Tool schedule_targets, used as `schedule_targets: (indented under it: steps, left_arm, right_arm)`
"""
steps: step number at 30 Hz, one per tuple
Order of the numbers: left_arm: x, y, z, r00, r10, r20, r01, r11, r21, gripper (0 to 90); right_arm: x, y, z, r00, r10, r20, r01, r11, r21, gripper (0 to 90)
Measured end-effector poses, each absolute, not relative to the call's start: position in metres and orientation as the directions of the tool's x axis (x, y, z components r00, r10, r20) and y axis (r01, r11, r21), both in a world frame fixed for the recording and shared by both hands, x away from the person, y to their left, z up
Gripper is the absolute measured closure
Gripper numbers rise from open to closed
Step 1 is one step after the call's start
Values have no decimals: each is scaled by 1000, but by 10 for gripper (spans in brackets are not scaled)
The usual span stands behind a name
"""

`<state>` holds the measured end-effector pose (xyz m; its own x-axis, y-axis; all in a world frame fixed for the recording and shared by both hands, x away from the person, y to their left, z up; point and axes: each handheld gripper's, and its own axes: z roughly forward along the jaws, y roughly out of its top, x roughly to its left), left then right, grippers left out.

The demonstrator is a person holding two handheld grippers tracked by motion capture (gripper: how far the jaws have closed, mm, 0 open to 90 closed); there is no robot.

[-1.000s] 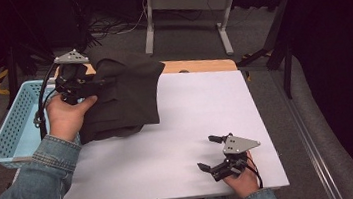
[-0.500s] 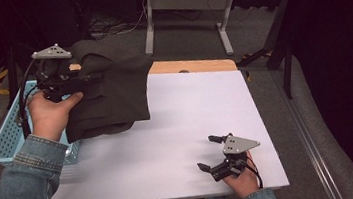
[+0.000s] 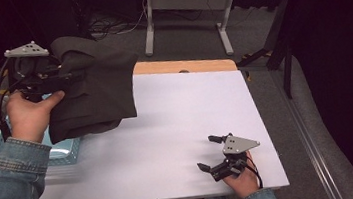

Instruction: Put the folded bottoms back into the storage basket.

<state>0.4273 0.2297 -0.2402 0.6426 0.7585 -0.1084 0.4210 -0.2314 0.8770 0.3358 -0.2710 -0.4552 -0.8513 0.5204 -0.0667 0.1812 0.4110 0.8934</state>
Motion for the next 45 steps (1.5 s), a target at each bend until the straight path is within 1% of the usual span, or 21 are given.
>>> schedule_targets:
  steps: [17, 25, 30, 45]
  left_arm:
    - [416, 276, -240, 593, 796, -118, 449, -205, 870, 722]
    - [414, 289, -242, 578, 806, -124, 469, -204, 859, 722]
    - [410, 298, -243, 569, 815, -110, 473, -215, 855, 721]
    - [409, 322, -254, 554, 823, -124, 519, -225, 825, 720]
  right_arm:
    - [336, -270, -455, -849, 524, -66, 187, 415, 890, 5]
    - [336, -270, -456, -849, 524, -67, 187, 416, 890, 5]
    - [336, -270, -456, -849, 524, -67, 188, 417, 889, 5]
    - [336, -270, -456, -848, 525, -70, 188, 421, 887, 5]
